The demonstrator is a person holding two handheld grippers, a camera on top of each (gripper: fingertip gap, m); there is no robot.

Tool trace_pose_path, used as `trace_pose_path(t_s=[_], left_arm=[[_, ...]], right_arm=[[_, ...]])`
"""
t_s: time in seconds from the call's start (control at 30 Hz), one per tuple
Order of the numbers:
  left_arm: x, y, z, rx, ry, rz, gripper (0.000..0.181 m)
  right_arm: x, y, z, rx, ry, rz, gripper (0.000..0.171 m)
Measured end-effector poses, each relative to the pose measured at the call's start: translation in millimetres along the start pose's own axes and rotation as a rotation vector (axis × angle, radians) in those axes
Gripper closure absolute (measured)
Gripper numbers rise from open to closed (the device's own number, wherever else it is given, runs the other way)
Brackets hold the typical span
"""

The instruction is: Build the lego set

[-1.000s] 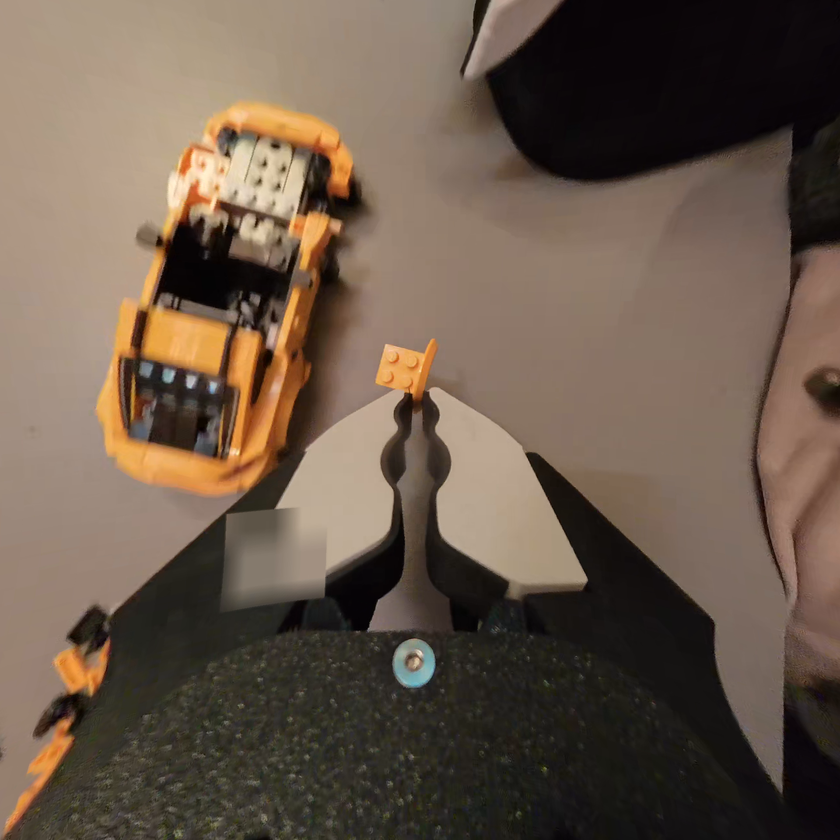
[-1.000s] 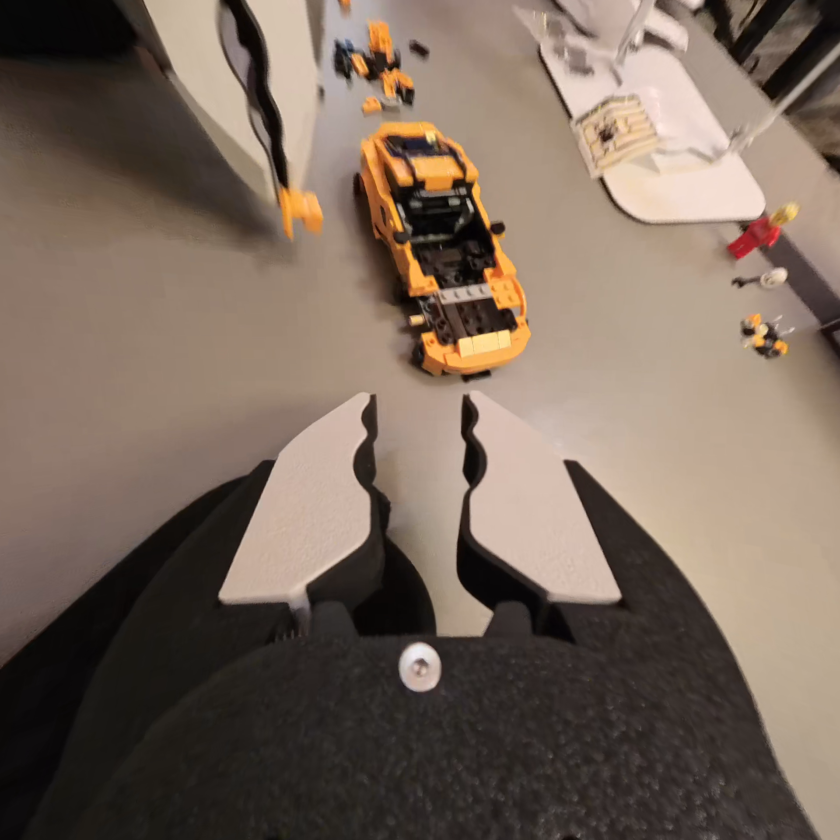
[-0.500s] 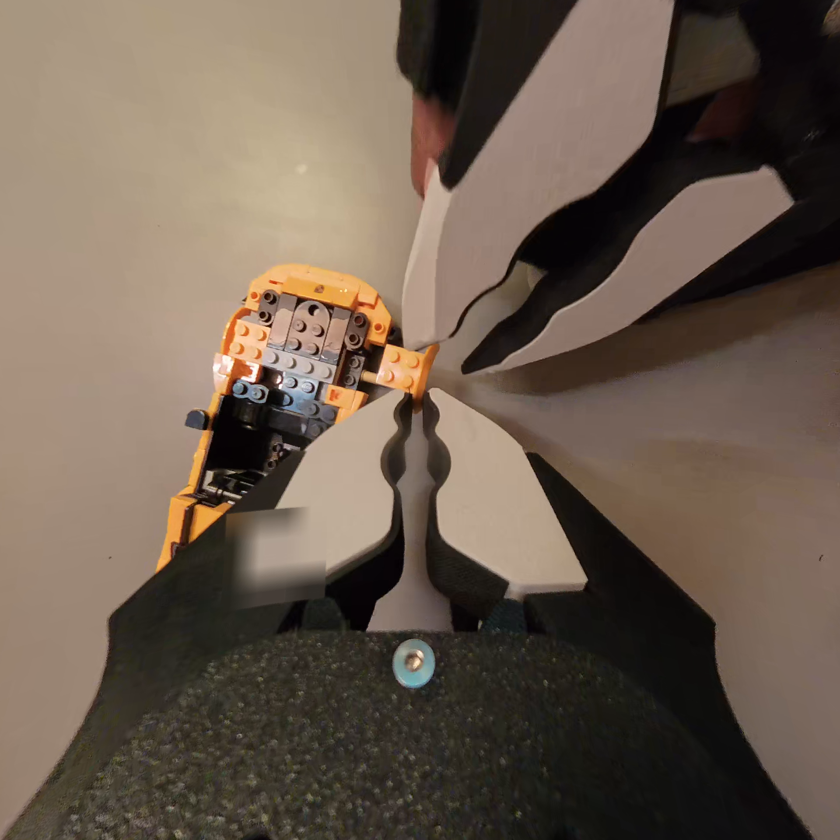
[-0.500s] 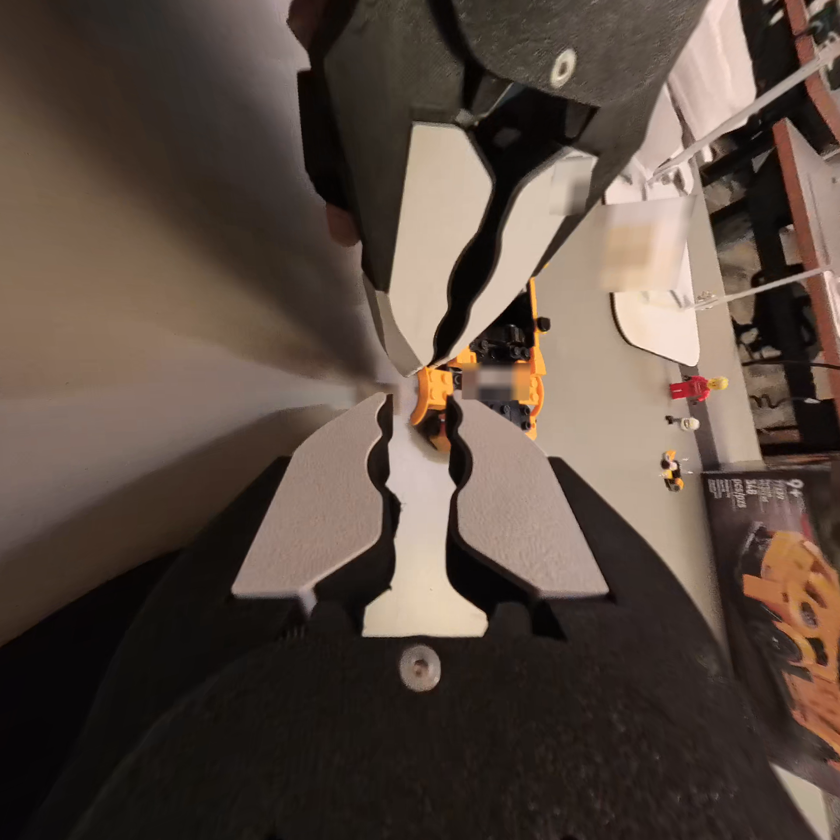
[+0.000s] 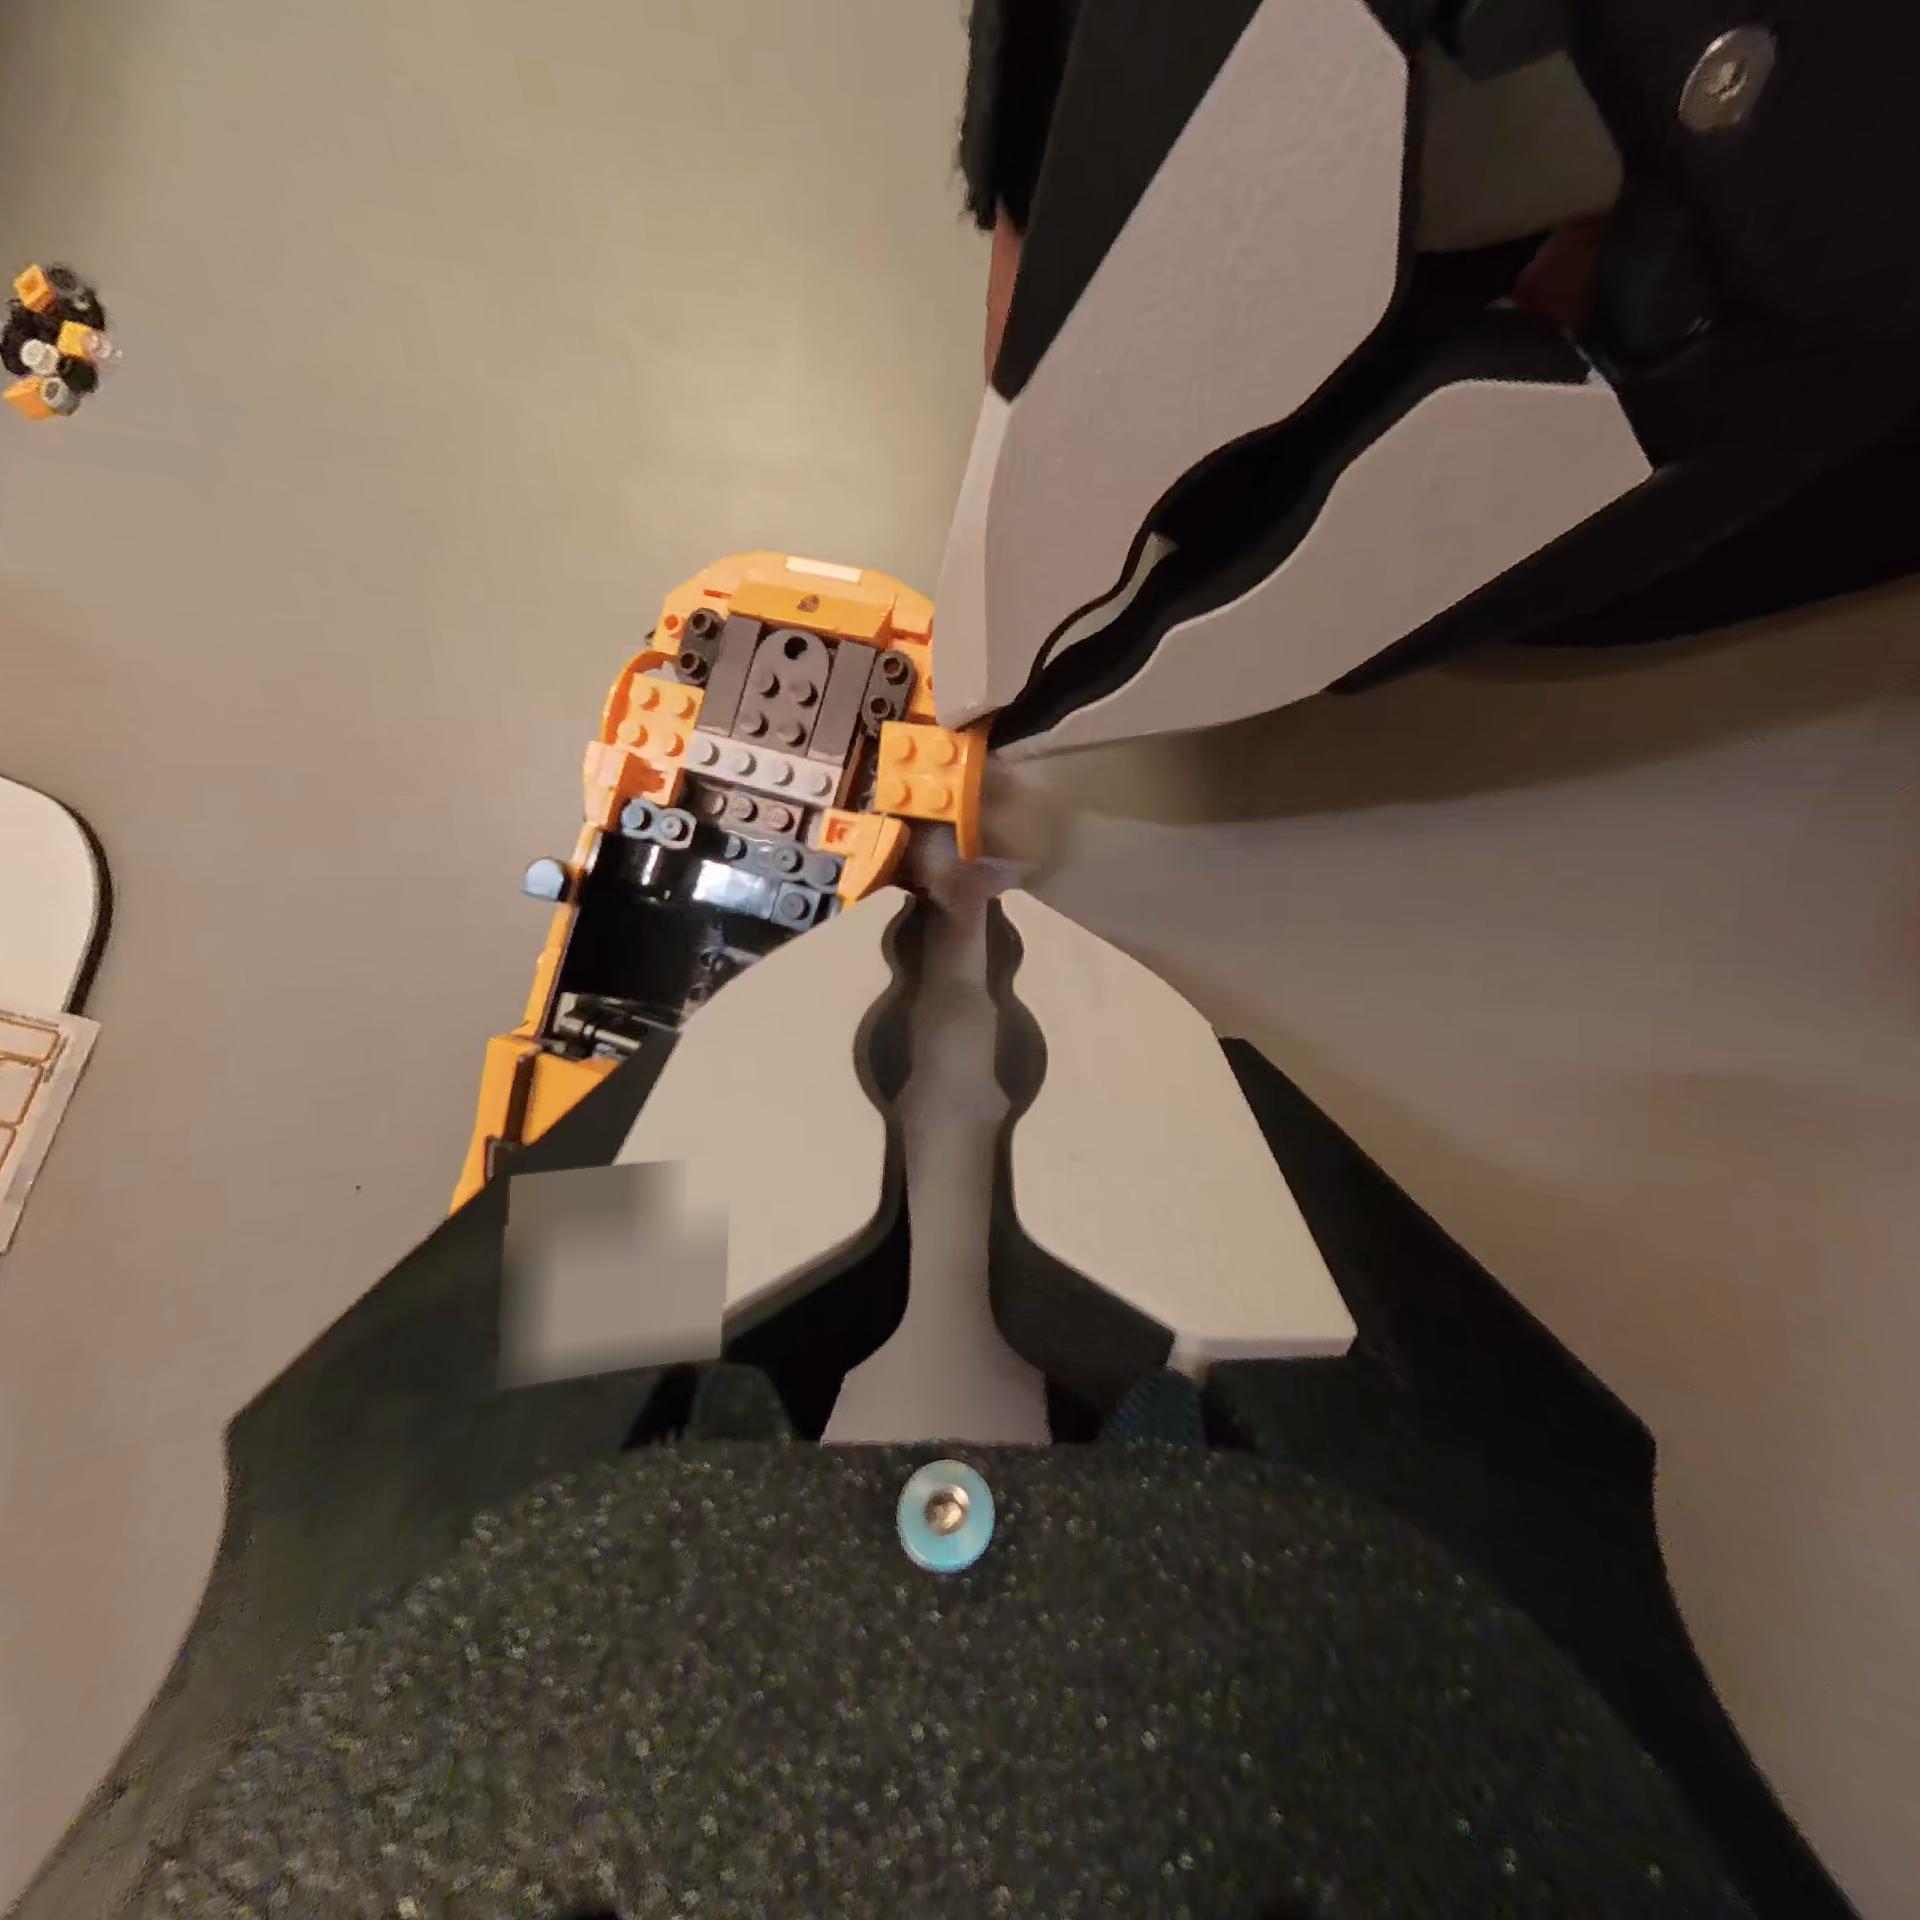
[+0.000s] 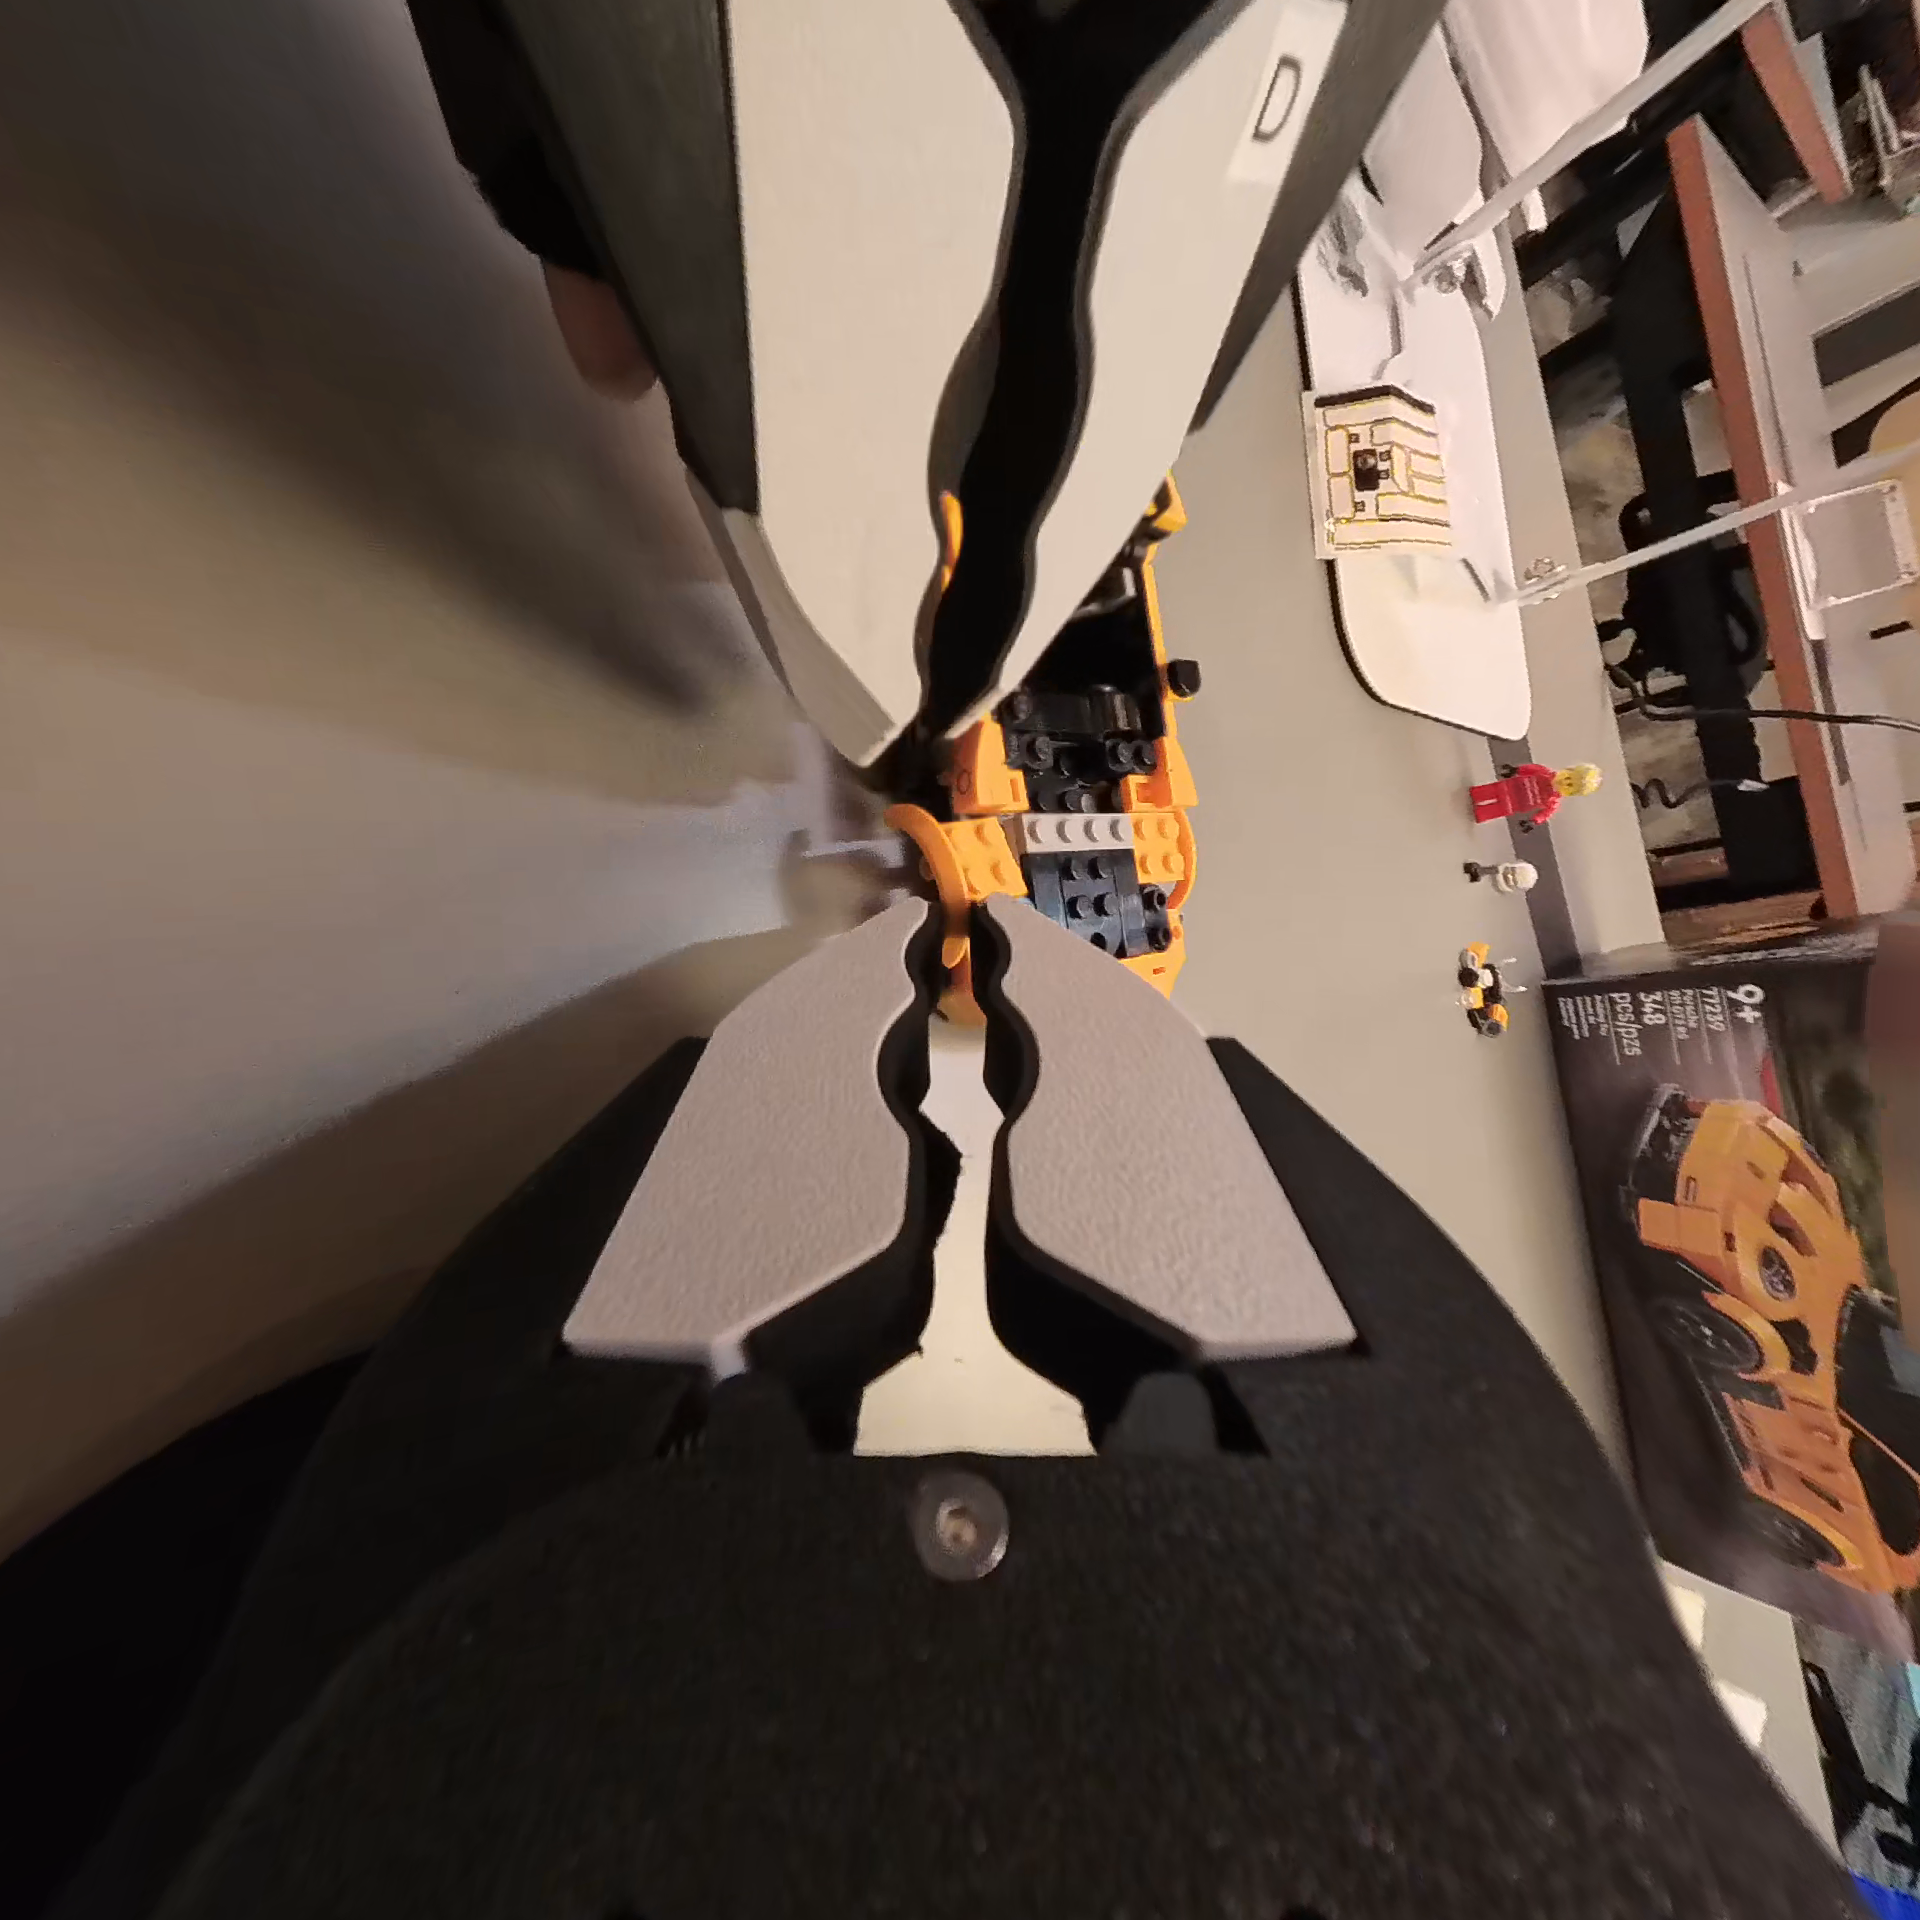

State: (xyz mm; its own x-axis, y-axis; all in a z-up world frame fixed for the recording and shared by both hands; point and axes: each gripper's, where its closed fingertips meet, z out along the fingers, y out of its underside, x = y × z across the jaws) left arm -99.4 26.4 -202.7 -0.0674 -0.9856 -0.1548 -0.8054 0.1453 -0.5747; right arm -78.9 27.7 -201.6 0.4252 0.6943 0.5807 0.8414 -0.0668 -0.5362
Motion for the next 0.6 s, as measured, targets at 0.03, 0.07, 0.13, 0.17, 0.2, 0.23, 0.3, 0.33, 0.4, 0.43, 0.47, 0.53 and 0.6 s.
trace_pose_path(t_s=[0.03, 0.07, 0.13, 0.17, 0.2, 0.23, 0.3, 0.33, 0.4, 0.43, 0.47, 0.53, 0.6], left_arm=[[-2, 0, -1, 0.008, -0.008, -0.005, 0.169], [-6, -1, -3, 0.02, -0.021, -0.006, 0.167], [-14, -3, -7, 0.033, -0.052, 0.014, 0.162], [-17, -3, -9, 0.03, -0.062, 0.035, 0.159], [-21, -2, -10, 0.023, -0.069, 0.058, 0.156], [-26, 0, -12, 0.015, -0.074, 0.076, 0.153], [-34, 2, -14, 0.001, -0.057, 0.089, 0.144], [-38, 2, -15, 0.002, -0.047, 0.097, 0.14], [-44, 1, -16, -0.006, 0.003, 0.126, 0.123], [-48, 1, -15, -0.018, 0.037, 0.134, 0.116], [-52, 0, -13, -0.02, 0.078, 0.129, 0.113], [-54, 2, -8, -0.053, 0.205, 0.086, 0.103], [-57, 8, 1, -0.113, 0.284, 0.077, 0.095]], right_arm=[[0, 0, 0, -0.008, 0.004, -0.002, 0.167], [0, 0, 1, -0.014, 0.006, -0.009, 0.167], [1, -1, 2, -0.025, 0.021, -0.014, 0.167], [1, -2, 3, -0.034, 0.017, -0.013, 0.167], [1, -2, 4, -0.04, 0.021, -0.01, 0.167], [2, -1, 4, -0.046, 0.024, -0.002, 0.167], [4, -1, 6, -0.054, 0.032, 0.017, 0.167], [5, 0, 6, -0.053, 0.033, 0.024, 0.167], [5, -1, 7, -0.041, 0.032, 0.039, 0.167], [6, -1, 7, -0.033, 0.03, 0.05, 0.167], [6, -1, 7, -0.026, 0.027, 0.057, 0.167], [7, -2, 7, -0.009, 0.022, 0.066, 0.167], [8, -3, 7, 0.023, 0.018, 0.062, 0.167]])
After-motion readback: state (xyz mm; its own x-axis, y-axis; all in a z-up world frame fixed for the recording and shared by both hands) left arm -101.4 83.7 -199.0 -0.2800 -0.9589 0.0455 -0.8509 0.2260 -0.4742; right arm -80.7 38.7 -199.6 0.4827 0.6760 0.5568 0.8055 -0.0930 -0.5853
